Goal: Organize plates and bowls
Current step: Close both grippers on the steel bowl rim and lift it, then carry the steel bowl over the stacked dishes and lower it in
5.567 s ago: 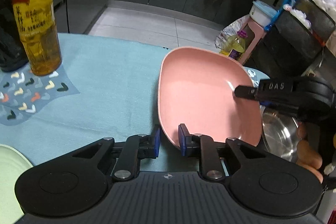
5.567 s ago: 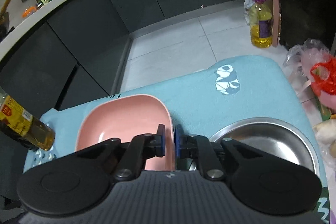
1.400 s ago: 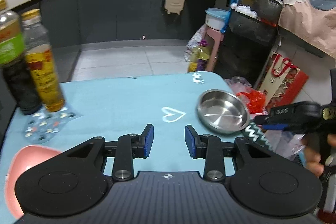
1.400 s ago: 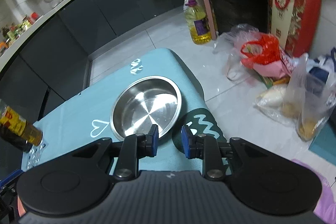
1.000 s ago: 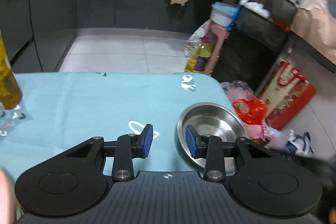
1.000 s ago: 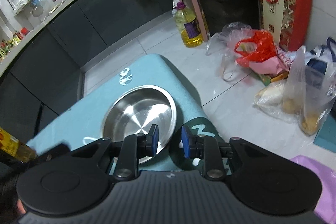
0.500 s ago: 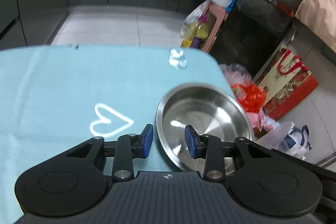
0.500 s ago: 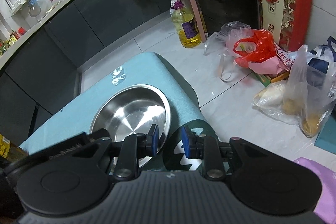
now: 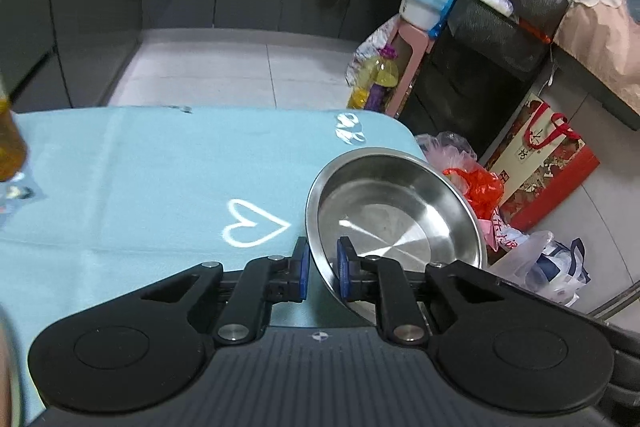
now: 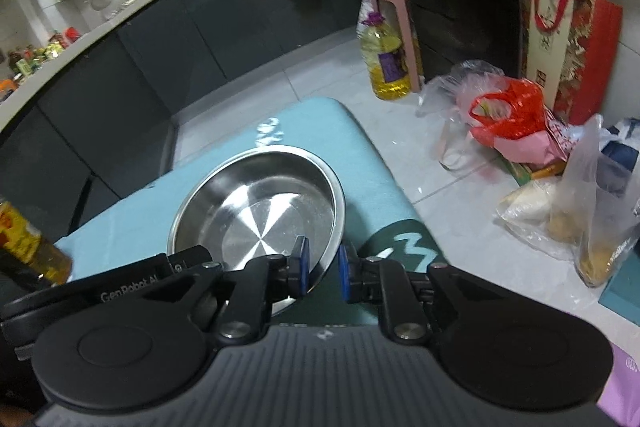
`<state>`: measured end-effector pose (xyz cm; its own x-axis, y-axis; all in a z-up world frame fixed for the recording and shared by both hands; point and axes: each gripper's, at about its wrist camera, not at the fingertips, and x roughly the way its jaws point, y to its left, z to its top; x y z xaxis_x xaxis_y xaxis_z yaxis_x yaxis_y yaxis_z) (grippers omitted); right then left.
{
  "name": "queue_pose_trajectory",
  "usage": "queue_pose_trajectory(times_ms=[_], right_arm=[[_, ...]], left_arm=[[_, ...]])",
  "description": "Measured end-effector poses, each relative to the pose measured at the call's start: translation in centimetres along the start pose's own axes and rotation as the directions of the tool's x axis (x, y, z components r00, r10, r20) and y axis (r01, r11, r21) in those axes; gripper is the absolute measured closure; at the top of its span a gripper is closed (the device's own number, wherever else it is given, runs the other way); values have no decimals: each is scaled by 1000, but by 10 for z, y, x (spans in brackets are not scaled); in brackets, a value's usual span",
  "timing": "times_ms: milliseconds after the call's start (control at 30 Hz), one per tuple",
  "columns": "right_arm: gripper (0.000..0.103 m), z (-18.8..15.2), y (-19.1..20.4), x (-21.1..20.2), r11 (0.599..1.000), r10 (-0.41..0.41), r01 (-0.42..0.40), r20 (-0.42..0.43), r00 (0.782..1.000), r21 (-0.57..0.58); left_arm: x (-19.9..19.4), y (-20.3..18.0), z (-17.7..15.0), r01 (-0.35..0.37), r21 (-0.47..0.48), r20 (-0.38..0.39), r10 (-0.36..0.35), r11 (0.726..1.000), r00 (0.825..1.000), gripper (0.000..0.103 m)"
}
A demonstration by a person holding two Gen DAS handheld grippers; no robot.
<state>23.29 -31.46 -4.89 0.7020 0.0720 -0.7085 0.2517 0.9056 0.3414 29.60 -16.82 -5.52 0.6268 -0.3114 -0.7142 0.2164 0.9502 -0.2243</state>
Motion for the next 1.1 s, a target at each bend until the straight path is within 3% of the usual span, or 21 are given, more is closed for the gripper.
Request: queue_pose_trajectory(times_ms=[300,700,1100], right_arm=[[90,-18,47,-28,991,85,-87,-25,996,-105],[89,-52,124,-52,939,158,-169,-62,986,-299],[88,-92,207,-42,861,162,-236,-196,967,-451]], left_arm=[[-67,45,-16,-27,-33,61,29,999,998,89],[-147,126,-51,-77,-143,127,95,987,987,87],[-182,207,-86,-169,-246,101,199,955,975,87]])
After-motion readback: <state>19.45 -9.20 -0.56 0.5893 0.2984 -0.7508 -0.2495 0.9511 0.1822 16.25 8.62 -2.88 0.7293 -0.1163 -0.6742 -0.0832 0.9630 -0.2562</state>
